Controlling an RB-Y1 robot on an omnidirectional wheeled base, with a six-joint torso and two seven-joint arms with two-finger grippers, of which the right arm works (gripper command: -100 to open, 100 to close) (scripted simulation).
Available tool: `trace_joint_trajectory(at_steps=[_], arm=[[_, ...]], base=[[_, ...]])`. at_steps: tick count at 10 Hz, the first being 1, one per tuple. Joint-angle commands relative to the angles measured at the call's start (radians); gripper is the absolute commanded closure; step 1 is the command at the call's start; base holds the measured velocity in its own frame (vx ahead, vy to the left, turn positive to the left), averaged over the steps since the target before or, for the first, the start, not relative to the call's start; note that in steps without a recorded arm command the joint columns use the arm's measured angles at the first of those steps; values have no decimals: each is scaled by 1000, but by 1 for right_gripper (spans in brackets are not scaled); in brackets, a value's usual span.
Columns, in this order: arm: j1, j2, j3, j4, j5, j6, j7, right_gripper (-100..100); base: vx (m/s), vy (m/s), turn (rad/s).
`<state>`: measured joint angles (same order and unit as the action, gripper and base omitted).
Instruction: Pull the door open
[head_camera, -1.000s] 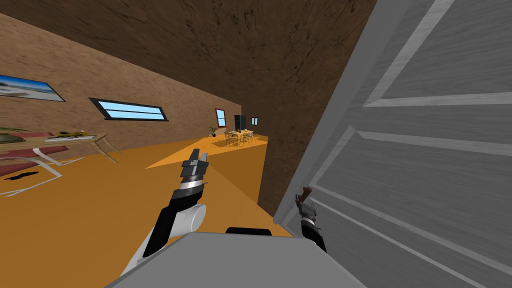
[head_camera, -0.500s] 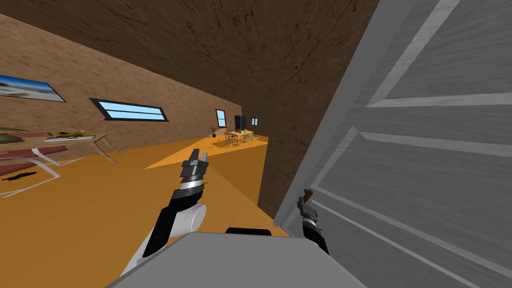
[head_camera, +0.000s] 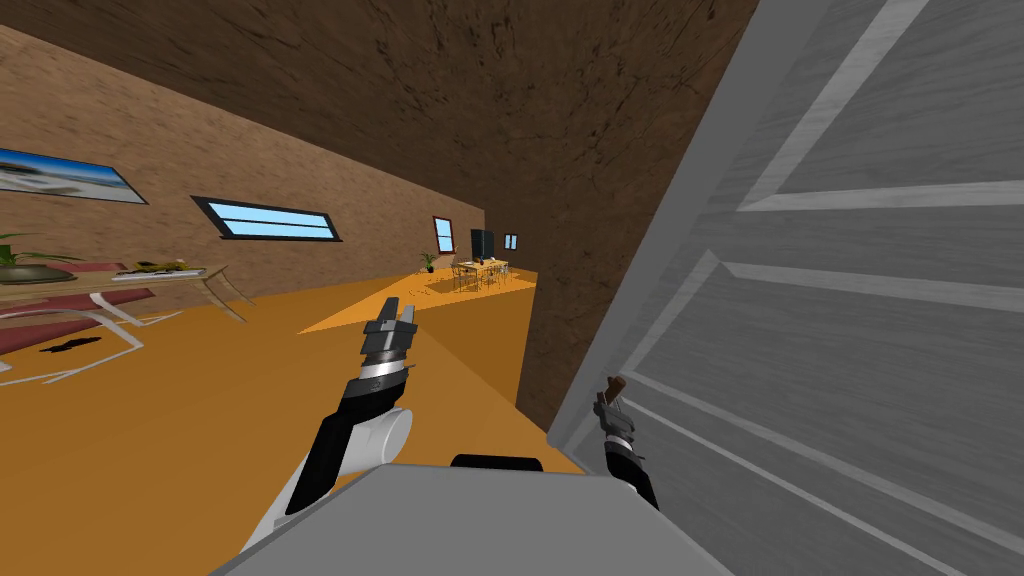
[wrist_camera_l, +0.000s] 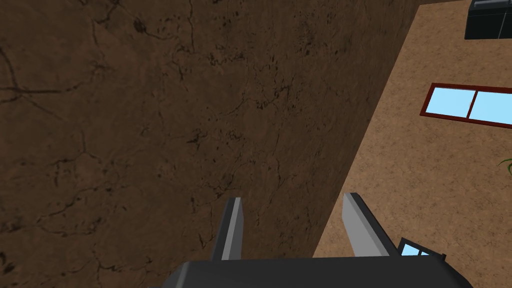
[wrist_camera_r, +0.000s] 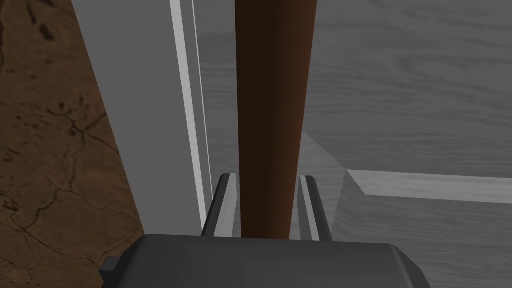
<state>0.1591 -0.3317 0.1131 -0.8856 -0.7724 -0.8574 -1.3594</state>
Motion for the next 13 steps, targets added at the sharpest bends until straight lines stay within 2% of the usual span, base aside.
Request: trace_joint_trajectory(at_steps=[1,5,7,8,9,13], arm=[[12,-3,20,-7,11,2,-12,100],[29,-30,77,-26,49,-7,-60,100],[34,-38,95,-32,61,-10,-75,100],[33,-37,88,-32,57,-9,-70,100],[43,-48,111,-36,68,-16,-88,100],[68,-83,162,-53,92,-41,-129,100]], base=[[-218,-26,66],[-218,-4,70],[-215,17,52],[-94,2,18],[-142,-10,93],[-233,-17,90]])
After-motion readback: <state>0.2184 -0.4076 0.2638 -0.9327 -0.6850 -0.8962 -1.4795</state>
